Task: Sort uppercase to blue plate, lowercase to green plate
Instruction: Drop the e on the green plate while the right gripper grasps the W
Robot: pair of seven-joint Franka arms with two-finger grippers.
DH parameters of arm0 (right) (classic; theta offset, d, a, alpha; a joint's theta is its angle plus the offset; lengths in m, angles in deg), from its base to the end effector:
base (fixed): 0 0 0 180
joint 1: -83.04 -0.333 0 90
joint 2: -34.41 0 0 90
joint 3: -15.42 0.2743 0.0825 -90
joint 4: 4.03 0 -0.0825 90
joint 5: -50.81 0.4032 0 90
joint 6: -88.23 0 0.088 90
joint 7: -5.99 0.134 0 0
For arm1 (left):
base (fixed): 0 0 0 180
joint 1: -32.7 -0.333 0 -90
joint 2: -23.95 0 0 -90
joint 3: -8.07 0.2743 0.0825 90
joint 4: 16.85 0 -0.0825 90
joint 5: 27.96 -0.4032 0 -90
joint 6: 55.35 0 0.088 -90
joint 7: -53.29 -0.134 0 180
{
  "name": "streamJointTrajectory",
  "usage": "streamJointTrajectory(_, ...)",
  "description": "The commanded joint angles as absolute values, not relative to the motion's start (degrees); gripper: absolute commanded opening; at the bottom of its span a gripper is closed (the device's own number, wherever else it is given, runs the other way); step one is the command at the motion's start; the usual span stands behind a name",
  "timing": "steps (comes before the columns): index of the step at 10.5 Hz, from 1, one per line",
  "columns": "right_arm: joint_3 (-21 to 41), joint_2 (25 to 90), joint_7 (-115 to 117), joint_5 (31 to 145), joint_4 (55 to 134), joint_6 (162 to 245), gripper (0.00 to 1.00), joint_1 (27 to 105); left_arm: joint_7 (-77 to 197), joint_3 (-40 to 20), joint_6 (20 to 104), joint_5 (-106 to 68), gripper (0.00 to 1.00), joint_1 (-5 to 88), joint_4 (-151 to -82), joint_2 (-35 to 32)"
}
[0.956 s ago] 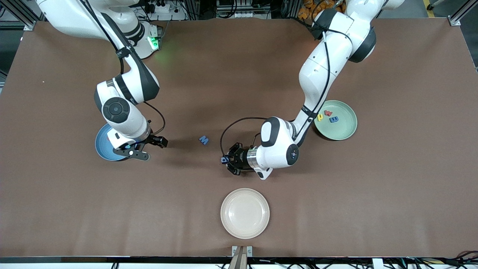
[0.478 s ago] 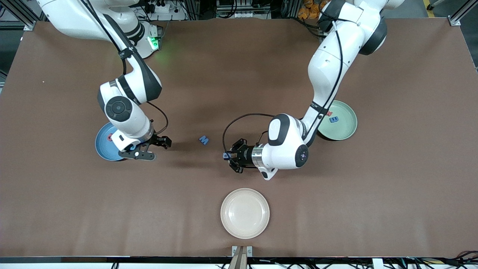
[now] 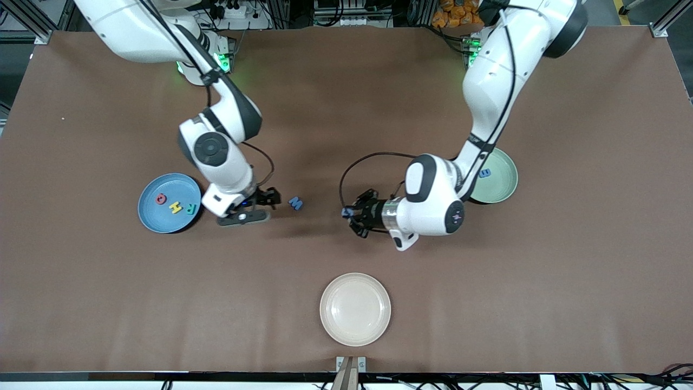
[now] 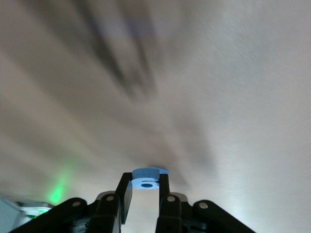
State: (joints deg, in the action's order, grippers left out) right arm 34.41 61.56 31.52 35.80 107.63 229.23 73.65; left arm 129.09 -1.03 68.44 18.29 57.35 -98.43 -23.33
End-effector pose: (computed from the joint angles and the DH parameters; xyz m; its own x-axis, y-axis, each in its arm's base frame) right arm 0.5496 0.2948 0.1752 0.9754 0.2065 0.0777 0.2075 -0.9782 -0.0044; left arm 0.5775 -0.4222 0.1545 0.1690 0.7073 -0.6864 0.9430 -0.3186 -0.0961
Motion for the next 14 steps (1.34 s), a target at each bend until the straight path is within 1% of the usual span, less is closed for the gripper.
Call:
streamJointTrajectory(1,34.6,64.3,28.1,32.2,106.9,231.9,1.0,72.1,122.6,-0.9,66.6,18.4,0.13,54.2,-111.4,-14.6)
streamJointTrajectory(3,34.6,66.2,27.5,31.5,106.9,232.9,1.0,69.1,114.0,-0.9,65.7,17.8,0.13,50.9,-120.6,-10.1)
streamJointTrajectory(4,34.5,67.2,27.5,31.4,107.0,234.9,1.0,68.3,110.8,-0.9,64.5,15.2,0.13,48.8,-123.9,-8.6)
streamJointTrajectory(7,34.5,68.2,27.1,30.5,107.3,235.3,1.0,67.7,103.1,-0.8,59.8,5.3,0.13,41.6,-132.1,-5.4)
streamJointTrajectory(8,34.5,68.7,26.0,30.4,107.4,235.3,1.0,67.6,101.9,-0.8,57.3,1.0,0.13,39.4,-133.6,-4.6)
streamJointTrajectory(10,34.4,69.5,24.8,29.4,107.2,235.3,1.0,67.5,101.4,-0.7,51.2,-7.2,0.13,35.2,-133.8,-4.2)
streamJointTrajectory(11,34.3,69.9,24.8,28.8,107.1,235.3,1.0,67.3,101.2,-0.7,50.0,-10.5,0.13,33.9,-133.7,-4.2)
streamJointTrajectory(14,34.0,70.5,24.9,28.8,107.1,235.4,1.0,66.6,98.6,0.7,48.6,-11.4,0.13,33.7,-133.7,-4.2)
